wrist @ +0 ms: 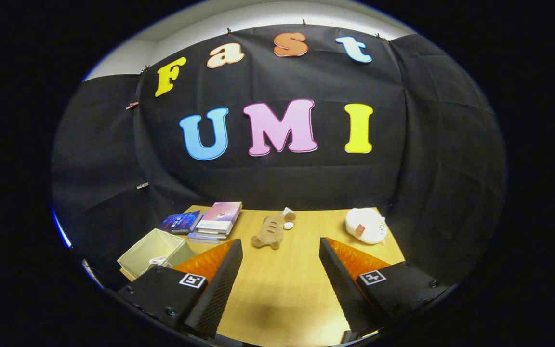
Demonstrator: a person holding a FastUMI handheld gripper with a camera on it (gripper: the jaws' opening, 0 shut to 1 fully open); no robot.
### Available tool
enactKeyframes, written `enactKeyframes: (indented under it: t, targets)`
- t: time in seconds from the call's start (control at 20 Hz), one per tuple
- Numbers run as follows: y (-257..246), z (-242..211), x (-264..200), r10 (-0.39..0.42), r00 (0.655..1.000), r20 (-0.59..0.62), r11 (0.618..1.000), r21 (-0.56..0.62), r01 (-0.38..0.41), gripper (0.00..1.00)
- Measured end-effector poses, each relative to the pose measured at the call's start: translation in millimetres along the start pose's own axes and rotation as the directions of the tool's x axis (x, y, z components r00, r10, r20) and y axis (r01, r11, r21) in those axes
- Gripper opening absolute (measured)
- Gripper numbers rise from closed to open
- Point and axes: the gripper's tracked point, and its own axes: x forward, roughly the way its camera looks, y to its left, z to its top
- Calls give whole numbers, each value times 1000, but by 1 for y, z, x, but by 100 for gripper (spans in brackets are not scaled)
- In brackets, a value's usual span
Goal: Open the storage box then place both shoes into the box .Put the left shoe in first, then the right shoe, with the right side of both shoes facing outward in a uniform manner.
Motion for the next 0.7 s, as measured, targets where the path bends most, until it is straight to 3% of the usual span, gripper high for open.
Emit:
enactKeyframes:
  t: [0.3, 0.7]
  targets:
    - [-35, 27, -30, -54, 991, 123, 998, -32, 59, 99]
    - [-36, 26, -37, -29, 991, 127, 999, -38, 34, 99]
